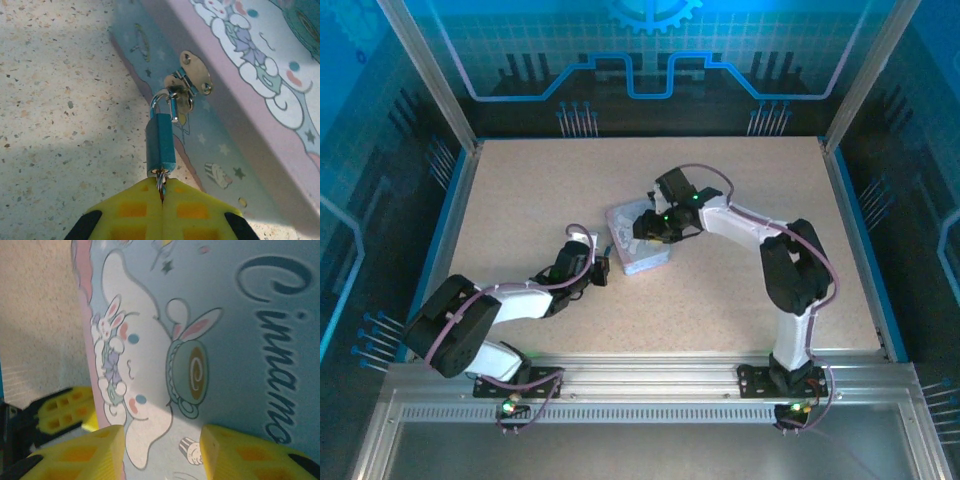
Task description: Unlock the padlock with the key
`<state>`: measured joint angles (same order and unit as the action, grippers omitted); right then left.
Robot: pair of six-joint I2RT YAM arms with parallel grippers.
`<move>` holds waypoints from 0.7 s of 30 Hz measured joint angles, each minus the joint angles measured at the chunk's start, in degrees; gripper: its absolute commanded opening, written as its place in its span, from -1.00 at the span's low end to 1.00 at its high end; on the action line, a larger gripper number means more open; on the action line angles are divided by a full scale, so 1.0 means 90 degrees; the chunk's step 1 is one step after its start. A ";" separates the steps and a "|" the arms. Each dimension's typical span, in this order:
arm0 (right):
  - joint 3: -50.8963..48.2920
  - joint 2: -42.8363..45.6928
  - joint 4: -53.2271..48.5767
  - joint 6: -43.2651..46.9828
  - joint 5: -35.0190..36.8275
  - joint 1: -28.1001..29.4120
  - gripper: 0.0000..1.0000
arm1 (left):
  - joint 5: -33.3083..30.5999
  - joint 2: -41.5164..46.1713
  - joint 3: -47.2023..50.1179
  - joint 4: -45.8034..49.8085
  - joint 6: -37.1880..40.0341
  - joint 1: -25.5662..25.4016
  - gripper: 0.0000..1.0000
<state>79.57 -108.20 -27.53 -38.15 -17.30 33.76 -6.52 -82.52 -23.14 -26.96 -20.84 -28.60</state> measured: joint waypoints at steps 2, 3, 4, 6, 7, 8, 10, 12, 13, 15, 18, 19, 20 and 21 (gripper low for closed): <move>-0.0204 0.0168 0.0017 -0.0097 0.0056 0.0121 -0.08 | 0.0024 -0.0005 0.0000 -0.0036 -0.0012 0.0000 -1.00; -0.0260 0.0219 0.0017 -0.0124 0.0083 0.0170 -0.08 | 0.0041 -0.0007 0.0000 -0.0039 -0.0017 0.0000 -1.00; -0.0299 0.0260 0.0005 -0.0151 0.0104 0.0214 -0.08 | 0.0044 -0.0007 0.0000 -0.0041 -0.0015 0.0000 -1.00; -0.0306 0.0304 -0.0053 -0.0168 0.0194 0.0274 -0.07 | 0.0053 -0.0012 -0.0002 -0.0044 -0.0012 0.0000 -1.00; -0.0306 0.0311 -0.0063 -0.0165 0.0231 0.0287 -0.07 | 0.0070 -0.0012 -0.0002 -0.0046 -0.0002 0.0000 -1.00; -0.0291 0.0321 -0.0109 -0.0165 0.0260 0.0287 -0.06 | 0.0090 -0.0012 -0.0002 -0.0044 0.0012 0.0000 -1.00; -0.0250 0.0330 -0.0245 -0.0160 0.0313 0.0284 -0.06 | 0.0107 -0.0005 -0.0002 -0.0041 0.0075 0.0000 -1.00; -0.0175 0.0333 -0.0420 -0.0141 0.0391 0.0284 -0.06 | 0.0107 0.0029 -0.0005 -0.0024 0.0192 -0.0007 -1.00; -0.0136 0.0333 -0.0510 -0.0131 0.0427 0.0279 -0.06 | 0.0104 0.0073 -0.0012 0.0024 0.0277 -0.0010 -1.00; -0.0075 0.0333 -0.0697 -0.0087 0.0500 0.0253 -0.06 | 0.0070 0.0204 -0.0044 0.0194 0.0466 -0.0051 -1.00; 0.0015 0.0330 -0.0945 -0.0036 0.0602 0.0199 -0.05 | -0.0015 0.0430 -0.0107 0.0452 0.0755 -0.0136 -1.00; 0.0053 0.0330 -0.1027 -0.0019 0.0648 0.0187 -0.02 | -0.0049 0.0505 -0.0131 0.0542 0.0872 -0.0180 -1.00; 0.0092 0.0330 -0.1107 -0.0002 0.0692 0.0187 -0.01 | -0.0097 0.0556 -0.0158 0.0622 0.0993 -0.0228 -1.00; 0.0121 0.0330 -0.1171 0.0010 0.0719 0.0187 0.00 | -0.0141 0.0578 -0.0180 0.0682 0.1061 -0.0265 -1.00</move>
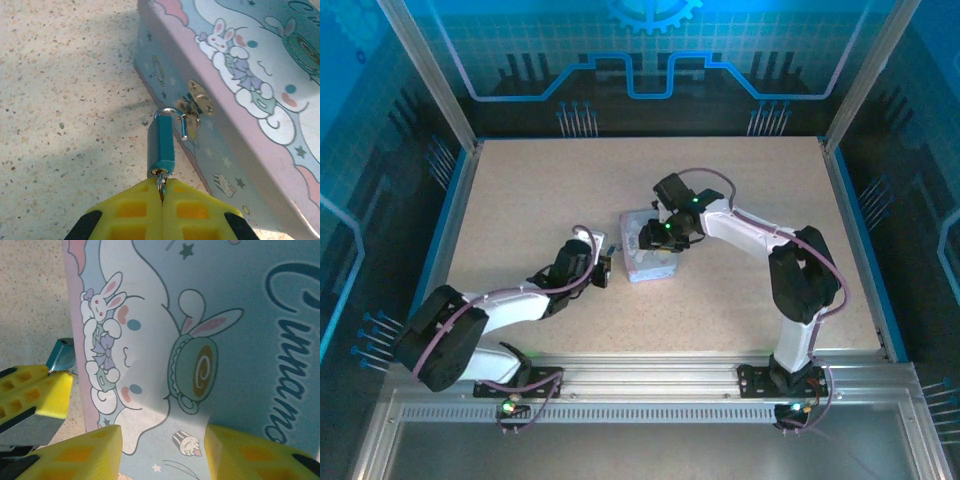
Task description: Unlock the padlock with the key
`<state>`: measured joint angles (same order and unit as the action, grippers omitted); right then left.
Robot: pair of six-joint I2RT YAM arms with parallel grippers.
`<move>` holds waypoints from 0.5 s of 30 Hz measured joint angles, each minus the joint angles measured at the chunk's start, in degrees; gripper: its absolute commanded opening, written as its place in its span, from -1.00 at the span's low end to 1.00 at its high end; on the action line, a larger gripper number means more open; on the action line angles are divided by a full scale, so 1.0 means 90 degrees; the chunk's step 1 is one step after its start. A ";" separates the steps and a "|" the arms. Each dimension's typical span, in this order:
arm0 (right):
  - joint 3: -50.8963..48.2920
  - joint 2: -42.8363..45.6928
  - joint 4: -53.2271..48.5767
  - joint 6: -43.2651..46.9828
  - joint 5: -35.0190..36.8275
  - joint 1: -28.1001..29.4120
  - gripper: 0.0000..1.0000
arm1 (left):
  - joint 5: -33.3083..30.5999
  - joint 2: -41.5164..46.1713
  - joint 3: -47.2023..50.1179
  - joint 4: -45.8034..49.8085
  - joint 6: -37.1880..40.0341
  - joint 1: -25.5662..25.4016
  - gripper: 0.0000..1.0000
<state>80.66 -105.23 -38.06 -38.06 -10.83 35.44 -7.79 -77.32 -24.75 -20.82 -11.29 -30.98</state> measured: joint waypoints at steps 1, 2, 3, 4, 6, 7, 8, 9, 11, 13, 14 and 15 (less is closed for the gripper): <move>0.0039 0.0000 -0.0080 0.0019 0.0034 0.0000 0.01 | -0.0046 0.0005 -0.0029 0.0056 0.0107 -0.0039 -1.00; 0.0066 0.0002 -0.0146 0.0022 0.0046 0.0000 0.01 | -0.0090 0.0005 -0.0039 0.0083 0.0180 -0.0070 -1.00; 0.0095 0.0012 -0.0206 0.0024 0.0068 0.0000 0.02 | -0.0121 0.0005 -0.0039 0.0114 0.0250 -0.0092 -1.00; 0.0134 0.0024 -0.0287 0.0036 0.0112 0.0000 0.02 | -0.0160 0.0002 -0.0039 0.0141 0.0301 -0.0119 -1.00; 0.0236 0.0063 -0.0444 0.0083 0.0221 0.0000 0.03 | -0.0214 -0.0015 -0.0039 0.0153 0.0374 -0.0170 -1.00; 0.0333 0.0075 -0.0568 0.0124 0.0350 0.0000 0.04 | -0.0262 -0.0032 -0.0039 0.0148 0.0423 -0.0209 -1.00; 0.0442 0.0083 -0.0687 0.0177 0.0478 0.0000 0.05 | -0.0325 -0.0049 -0.0039 0.0148 0.0447 -0.0253 -1.00; 0.0549 0.0083 -0.0799 0.0236 0.0605 -0.0007 0.05 | -0.0367 -0.0063 -0.0039 0.0146 0.0471 -0.0296 -1.00; 0.0804 0.0083 -0.1066 0.0359 0.0896 -0.0044 0.07 | -0.0508 -0.0083 -0.0039 0.0143 0.0539 -0.0425 -1.00; 0.0981 0.0068 -0.1236 0.0452 0.1115 -0.0080 0.08 | -0.0680 -0.0097 -0.0041 0.0131 0.0614 -0.0549 -1.00; 0.1047 0.0041 -0.1297 0.0486 0.1195 -0.0095 0.08 | -0.0782 -0.0121 -0.0044 0.0109 0.0641 -0.0617 -1.00; 0.1095 -0.0007 -0.1345 0.0520 0.1234 -0.0109 0.08 | -0.0865 -0.0148 -0.0044 0.0087 0.0658 -0.0670 -1.00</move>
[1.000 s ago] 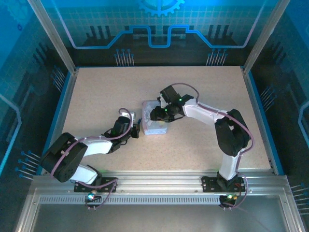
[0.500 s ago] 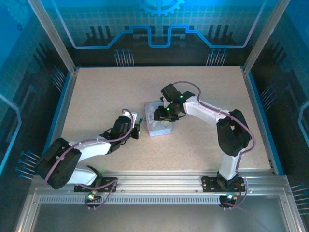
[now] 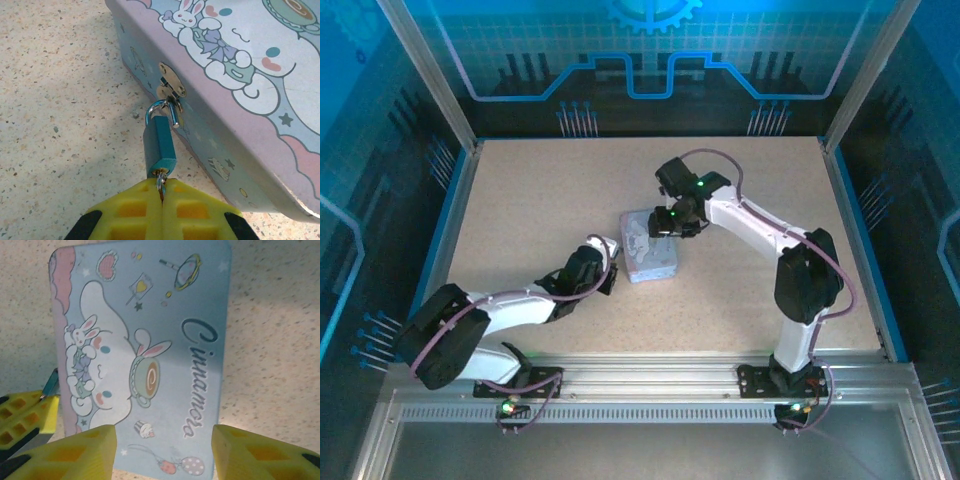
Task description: Unlock the padlock with the key
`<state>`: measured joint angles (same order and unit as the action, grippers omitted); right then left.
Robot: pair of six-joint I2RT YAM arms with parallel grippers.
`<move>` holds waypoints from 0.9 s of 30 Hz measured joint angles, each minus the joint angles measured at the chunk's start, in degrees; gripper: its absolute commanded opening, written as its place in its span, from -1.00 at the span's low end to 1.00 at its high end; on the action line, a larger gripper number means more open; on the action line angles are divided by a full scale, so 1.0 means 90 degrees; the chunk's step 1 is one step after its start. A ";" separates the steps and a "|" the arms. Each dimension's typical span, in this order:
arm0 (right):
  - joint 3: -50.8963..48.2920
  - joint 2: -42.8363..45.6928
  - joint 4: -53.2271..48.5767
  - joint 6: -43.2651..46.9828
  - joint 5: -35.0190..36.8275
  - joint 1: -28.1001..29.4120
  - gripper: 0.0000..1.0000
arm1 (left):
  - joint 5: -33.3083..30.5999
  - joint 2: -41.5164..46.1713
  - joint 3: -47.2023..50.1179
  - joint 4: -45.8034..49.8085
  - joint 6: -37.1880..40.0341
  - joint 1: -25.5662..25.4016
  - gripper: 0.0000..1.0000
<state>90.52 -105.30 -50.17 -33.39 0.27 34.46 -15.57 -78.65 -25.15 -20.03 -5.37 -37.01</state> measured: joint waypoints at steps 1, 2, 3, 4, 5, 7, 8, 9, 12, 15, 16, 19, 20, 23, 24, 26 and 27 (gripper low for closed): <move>0.0041 -0.0070 -0.0036 0.0024 0.0053 -0.0002 0.08 | -0.0087 -0.0036 0.0000 -0.0041 0.0017 -0.0058 -1.00; 0.0078 -0.0172 -0.0070 0.0044 0.0100 -0.0002 0.08 | -0.0168 -0.0070 0.0000 -0.0100 0.0039 -0.0104 -1.00; 0.0100 -0.0272 -0.0095 0.0053 0.0114 -0.0002 0.08 | -0.0228 -0.0102 0.0000 -0.0160 0.0051 -0.0136 -1.00; 0.0114 -0.0398 -0.0112 0.0058 0.0124 0.0002 0.08 | -0.0301 -0.0138 0.0000 -0.0236 0.0053 -0.0170 -1.00; 0.0117 -0.0515 -0.0119 0.0075 0.0138 0.0012 0.08 | -0.0347 -0.0165 0.0000 -0.0289 0.0058 -0.0197 -1.00; 0.0136 -0.0733 -0.0185 0.0104 0.0233 0.0039 0.08 | -0.0454 -0.0228 0.0000 -0.0410 0.0075 -0.0231 -1.00; 0.0197 -0.0753 -0.0228 0.0121 0.0250 0.0041 0.08 | -0.0491 -0.0260 0.0000 -0.0459 0.0073 -0.0240 -1.00; 0.0262 -0.0753 -0.0243 0.0129 0.0253 0.0056 0.08 | -0.0532 -0.0301 0.0000 -0.0529 0.0073 -0.0240 -1.00; 0.0357 -0.0877 -0.0253 0.0206 0.0301 0.0121 0.08 | -0.0636 -0.0420 0.0000 -0.0746 0.0066 -0.0243 -1.00; 0.0444 -0.0928 -0.0330 0.0291 0.0311 0.0131 0.08 | -0.0714 -0.0554 0.0000 -0.0935 0.0017 -0.0240 -1.00; 0.0447 -0.0947 -0.0338 0.0323 0.0328 0.0134 0.07 | -0.0731 -0.0605 0.0000 -0.0984 -0.0022 -0.0240 -1.00; 0.0454 -0.0959 -0.0369 0.0386 0.0367 0.0138 0.07 | -0.0743 -0.0748 -0.0012 -0.1076 -0.0080 -0.0240 -1.00; 0.0454 -0.0959 -0.0369 0.0408 0.0379 0.0141 0.07 | -0.0743 -0.0794 -0.0012 -0.1124 -0.0097 -0.0240 -1.00; 0.0454 -0.0967 -0.0369 0.0432 0.0406 0.0143 0.07 | -0.0738 -0.0877 -0.0012 -0.1297 -0.0236 -0.0240 -1.00; 0.0454 -0.0969 -0.0369 0.0435 0.0408 0.0146 0.07 | -0.0738 -0.0879 -0.0012 -0.1360 -0.0277 -0.0240 -1.00; 0.0454 -0.0969 -0.0369 0.0435 0.0430 0.0158 0.07 | -0.0748 -0.0879 -0.0012 -0.1467 -0.0420 -0.0240 -1.00; 0.0454 -0.0969 -0.0369 0.0435 0.0435 0.0165 0.07 | -0.0748 -0.0879 -0.0012 -0.1496 -0.0515 -0.0240 -1.00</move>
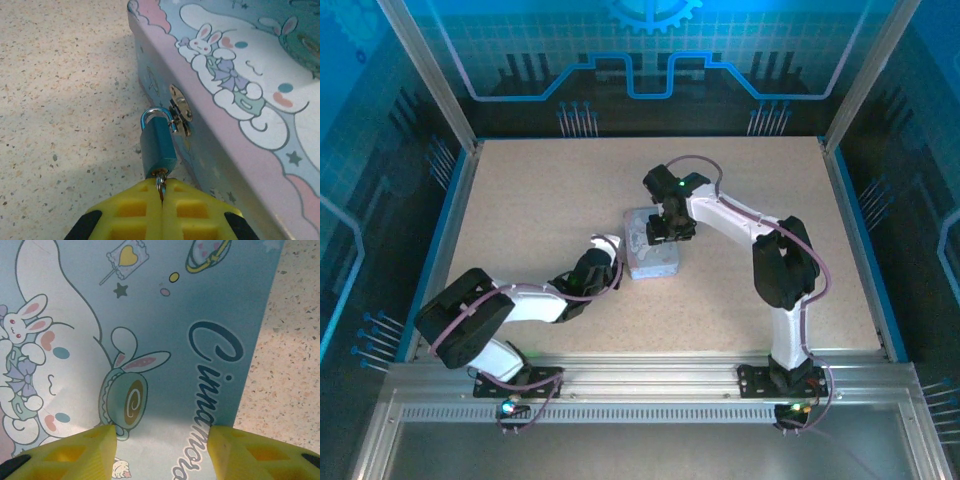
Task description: Unlock the padlock with the key
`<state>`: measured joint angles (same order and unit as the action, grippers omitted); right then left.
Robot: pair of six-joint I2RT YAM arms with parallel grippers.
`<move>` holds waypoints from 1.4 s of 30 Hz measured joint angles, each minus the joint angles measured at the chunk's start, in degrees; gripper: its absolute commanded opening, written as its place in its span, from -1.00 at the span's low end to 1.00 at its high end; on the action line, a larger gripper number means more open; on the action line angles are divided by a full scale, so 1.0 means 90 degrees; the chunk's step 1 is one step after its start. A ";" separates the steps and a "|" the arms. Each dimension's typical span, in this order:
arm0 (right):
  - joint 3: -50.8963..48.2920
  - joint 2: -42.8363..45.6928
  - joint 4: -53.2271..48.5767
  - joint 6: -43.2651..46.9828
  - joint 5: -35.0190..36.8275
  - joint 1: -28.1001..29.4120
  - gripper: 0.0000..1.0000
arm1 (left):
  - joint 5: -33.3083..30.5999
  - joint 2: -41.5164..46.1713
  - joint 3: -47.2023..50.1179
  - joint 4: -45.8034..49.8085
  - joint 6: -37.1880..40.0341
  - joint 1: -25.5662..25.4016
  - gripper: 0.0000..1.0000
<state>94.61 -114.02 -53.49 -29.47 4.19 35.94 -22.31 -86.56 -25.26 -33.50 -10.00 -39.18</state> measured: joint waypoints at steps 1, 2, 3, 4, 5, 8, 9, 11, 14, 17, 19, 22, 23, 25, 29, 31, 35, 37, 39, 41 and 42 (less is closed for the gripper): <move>0.0000 0.0000 0.0000 0.0002 0.0012 0.0002 0.07 | 0.0000 0.0000 0.0000 -0.0034 -0.0087 0.0000 -1.00; 0.0000 0.0000 0.0000 0.0000 0.0012 0.0002 0.07 | -0.0002 0.0000 0.0000 -0.0078 -0.0197 0.0000 -1.00; 0.0000 0.0000 0.0000 0.0000 0.0012 0.0002 0.07 | 0.0000 0.0000 0.0000 -0.0141 -0.0311 0.0000 -1.00; 0.0000 -0.0002 0.0002 0.0000 0.0012 0.0005 0.07 | 0.0000 0.0000 0.0000 -0.0204 -0.0415 0.0000 -1.00; 0.0000 -0.0002 0.0002 0.0000 0.0012 0.0005 0.07 | 0.0002 0.0000 0.0000 -0.0257 -0.0532 0.0000 -1.00; 0.0000 -0.0002 0.0010 0.0000 0.0015 0.0012 0.07 | 0.0002 -0.0066 -0.0051 -0.0342 -0.0811 0.0000 -1.00; 0.0000 -0.0002 0.0012 0.0002 0.0015 0.0019 0.07 | 0.0002 -0.0114 -0.0087 -0.0364 -0.0891 0.0000 -1.00; 0.0000 -0.0002 0.0015 0.0010 0.0017 0.0027 0.07 | 0.0002 -0.0209 -0.0168 -0.0389 -0.1027 0.0000 -1.00; 0.0000 -0.0002 0.0017 0.0024 0.0044 0.0041 0.07 | -0.0017 -0.0301 -0.0202 -0.0374 -0.1226 0.0007 -1.00; 0.0000 -0.0002 0.0019 0.0024 0.0063 0.0044 0.06 | 0.0007 -0.0379 -0.0202 -0.0359 -0.1445 0.0027 -1.00; -0.0005 0.0000 0.0022 0.0024 0.0063 0.0044 0.06 | 0.0027 -0.0384 -0.0199 -0.0362 -0.1591 0.0044 -1.00; -0.0007 0.0005 0.0027 0.0024 0.0066 0.0041 0.06 | 0.0058 -0.0362 -0.0124 -0.0391 -0.1770 0.0070 -1.00; -0.0012 0.0010 0.0039 0.0022 0.0066 0.0041 0.06 | 0.0075 -0.0338 -0.0075 -0.0389 -0.1819 0.0087 -1.00; -0.0051 0.0049 0.0070 0.0022 0.0063 0.0041 0.06 | 0.0087 -0.0233 0.0083 -0.0362 -0.1914 0.0153 -1.00; -0.0231 0.0199 0.0236 0.0024 0.0051 0.0044 0.06 | 0.0114 0.0041 0.0306 -0.0282 -0.2079 0.0355 -1.00; -0.0323 0.0291 0.0306 0.0022 0.0034 0.0044 0.07 | 0.0124 0.0187 0.0374 -0.0260 -0.2135 0.0440 -1.00; -0.0461 0.0517 0.0265 0.0024 0.0024 0.0083 0.08 | 0.0187 0.0444 0.0447 -0.0165 -0.2220 0.0534 -1.00; -0.0549 0.0746 0.0260 0.0022 0.0046 0.0136 0.08 | 0.0347 0.0612 0.0495 -0.0080 -0.2234 0.0588 -1.00; -0.0697 0.1069 0.0265 0.0017 0.0121 0.0228 0.08 | 0.0590 0.0814 0.0576 0.0029 -0.2239 0.0692 -1.00; -0.0959 0.1511 0.0282 -0.0022 0.0206 0.0381 0.08 | 0.0899 0.1047 0.0673 0.0185 -0.2259 0.0855 -1.00; -0.1090 0.1695 0.0282 -0.0053 0.0231 0.0459 0.08 | 0.1052 0.1154 0.0716 0.0265 -0.2276 0.0928 -1.00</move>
<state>84.79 -98.76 -50.96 -29.95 6.26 40.07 -12.84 -76.18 -18.81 -31.11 -30.48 -30.83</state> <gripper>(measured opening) 0.539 0.051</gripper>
